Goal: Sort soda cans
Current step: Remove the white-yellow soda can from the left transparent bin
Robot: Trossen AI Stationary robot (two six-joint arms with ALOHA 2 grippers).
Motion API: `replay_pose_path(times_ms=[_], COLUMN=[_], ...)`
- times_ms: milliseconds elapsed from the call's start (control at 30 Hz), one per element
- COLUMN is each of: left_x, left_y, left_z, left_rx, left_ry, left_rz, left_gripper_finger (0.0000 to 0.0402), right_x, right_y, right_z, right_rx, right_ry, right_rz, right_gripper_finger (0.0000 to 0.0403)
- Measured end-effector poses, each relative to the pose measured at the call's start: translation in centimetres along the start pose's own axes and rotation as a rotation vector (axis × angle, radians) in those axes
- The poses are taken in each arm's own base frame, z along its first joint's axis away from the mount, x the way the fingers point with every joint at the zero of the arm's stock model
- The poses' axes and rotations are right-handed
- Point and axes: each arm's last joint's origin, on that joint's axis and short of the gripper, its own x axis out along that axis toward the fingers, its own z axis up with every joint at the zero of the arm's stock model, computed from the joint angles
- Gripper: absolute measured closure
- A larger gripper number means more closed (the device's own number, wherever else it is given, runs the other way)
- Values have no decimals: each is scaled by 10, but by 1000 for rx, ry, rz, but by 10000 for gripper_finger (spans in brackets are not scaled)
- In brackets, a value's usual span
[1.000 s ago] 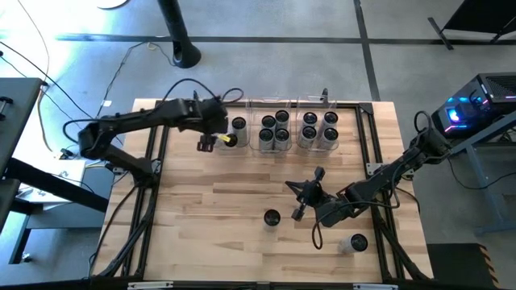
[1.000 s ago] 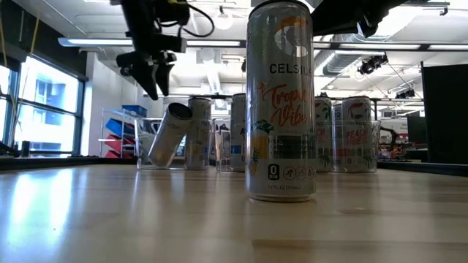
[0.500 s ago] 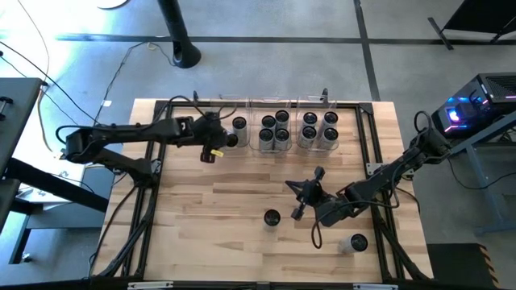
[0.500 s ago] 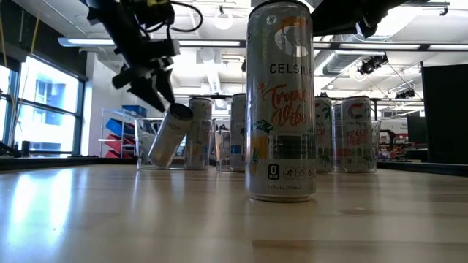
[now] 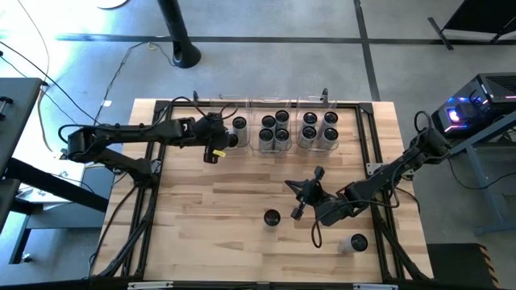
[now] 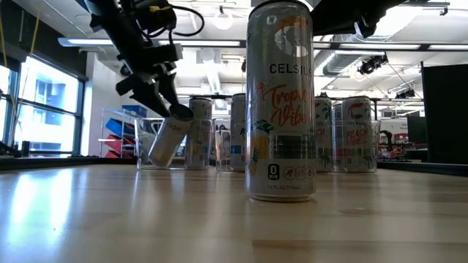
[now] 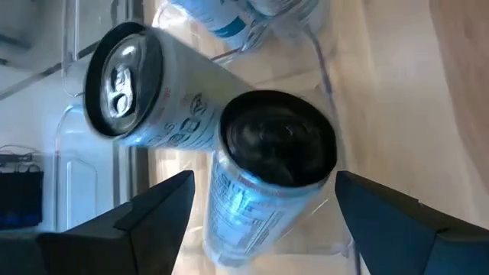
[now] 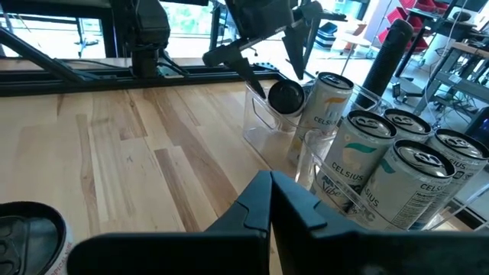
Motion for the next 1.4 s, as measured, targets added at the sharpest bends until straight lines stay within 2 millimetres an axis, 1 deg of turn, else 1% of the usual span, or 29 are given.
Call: replay_pose_path(times_ms=[333,600,733,867,1033,1167,1300,1400], left_x=[14,14,13,13,24,34,42,52], left_y=[-2,-3,-5,-4,4,9,10,10], left_z=[3,2,-4,-10,-16,-21,-24,-25], left_rx=[7,52,207,379,546,568,560,576], left_ry=[9,27,108,154,198,273,253,256], left_rz=[-15,-16,-45,-57,-63,-34,-84,-106], left_gripper_finger=[89,89,94,108,133,154,167,171], right_x=[0,0,0,0,0,1,2,5], right_y=[0,0,0,0,0,0,0,-1], right_z=[0,0,0,0,1,2,3,4], right_rx=[1,1,1,2,13,22,35,53], right_ry=[0,0,0,0,-6,-11,-14,-11], right_rz=[2,3,3,3,3,4,2,20], right_gripper_finger=[402,402,402,402,402,402,402,402])
